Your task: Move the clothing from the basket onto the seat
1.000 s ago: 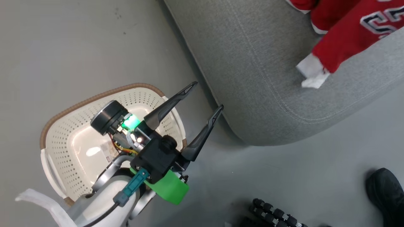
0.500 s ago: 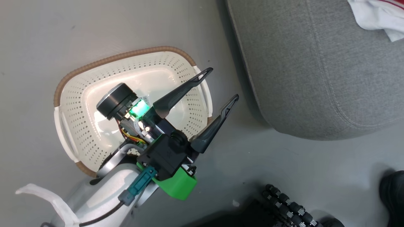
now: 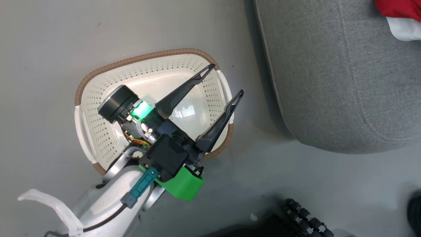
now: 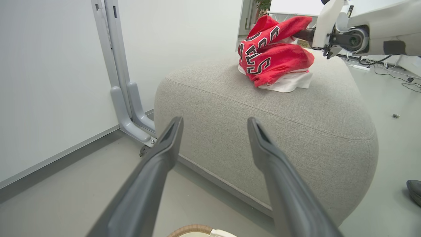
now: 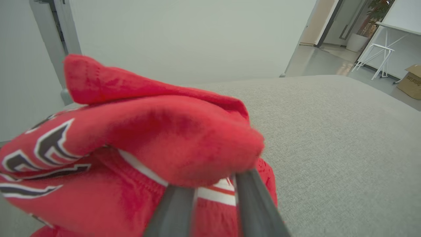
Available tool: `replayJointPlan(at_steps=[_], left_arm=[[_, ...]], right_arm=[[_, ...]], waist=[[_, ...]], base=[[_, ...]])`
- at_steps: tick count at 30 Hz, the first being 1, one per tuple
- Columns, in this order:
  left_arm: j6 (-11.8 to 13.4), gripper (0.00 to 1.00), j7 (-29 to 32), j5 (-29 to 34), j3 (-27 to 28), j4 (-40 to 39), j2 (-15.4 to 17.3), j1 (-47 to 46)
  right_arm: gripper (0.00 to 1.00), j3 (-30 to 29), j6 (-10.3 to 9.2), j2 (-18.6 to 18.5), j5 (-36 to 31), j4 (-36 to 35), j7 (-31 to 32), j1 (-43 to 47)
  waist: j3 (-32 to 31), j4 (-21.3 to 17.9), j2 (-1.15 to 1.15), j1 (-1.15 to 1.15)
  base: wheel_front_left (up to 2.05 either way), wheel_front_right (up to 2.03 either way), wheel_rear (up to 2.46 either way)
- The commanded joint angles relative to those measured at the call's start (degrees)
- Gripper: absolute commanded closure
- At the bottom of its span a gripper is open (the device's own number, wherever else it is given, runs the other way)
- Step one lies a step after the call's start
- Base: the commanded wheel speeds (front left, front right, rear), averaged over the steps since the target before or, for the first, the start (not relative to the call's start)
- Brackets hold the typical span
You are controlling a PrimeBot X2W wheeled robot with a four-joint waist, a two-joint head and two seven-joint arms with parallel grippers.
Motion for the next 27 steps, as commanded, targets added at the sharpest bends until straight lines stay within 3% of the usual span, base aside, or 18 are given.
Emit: replayJointPlan(at_steps=[1, 14, 23, 27], left_arm=[[0.46, 0.00, -0.44, -0.61, 0.14, 0.22, 0.19, 0.34], [5.71, 0.00, -4.63, -4.62, 4.49, 4.41, -1.75, 6.58], [9.83, 0.00, -5.06, -6.83, 11.16, 5.85, -2.73, 10.51], [10.76, 0.00, -5.08, -7.39, 14.49, 5.99, -3.29, 12.22]], right_arm=[[0.00, -0.88, -0.07, 0.64, -0.40, -0.72, -0.25, 1.77], [0.00, -7.03, -0.07, 10.12, -7.20, -13.82, -0.22, 19.30], [0.00, -0.48, -0.07, 18.06, -10.10, -25.76, 0.18, 29.21], [0.00, 2.50, -0.07, 19.52, -10.43, -30.22, 1.03, 32.23]], waist=[[-2.13, -0.17, 0.00, -0.01], [-15.35, 2.19, 0.00, -0.01], [-20.85, 5.75, 0.00, -0.01], [-22.29, 7.40, 0.00, -0.01]], base=[[0.00, 0.00, 0.00], [0.00, 0.00, 0.00], [0.00, 0.00, 0.00], [0.00, 0.00, 0.00]])
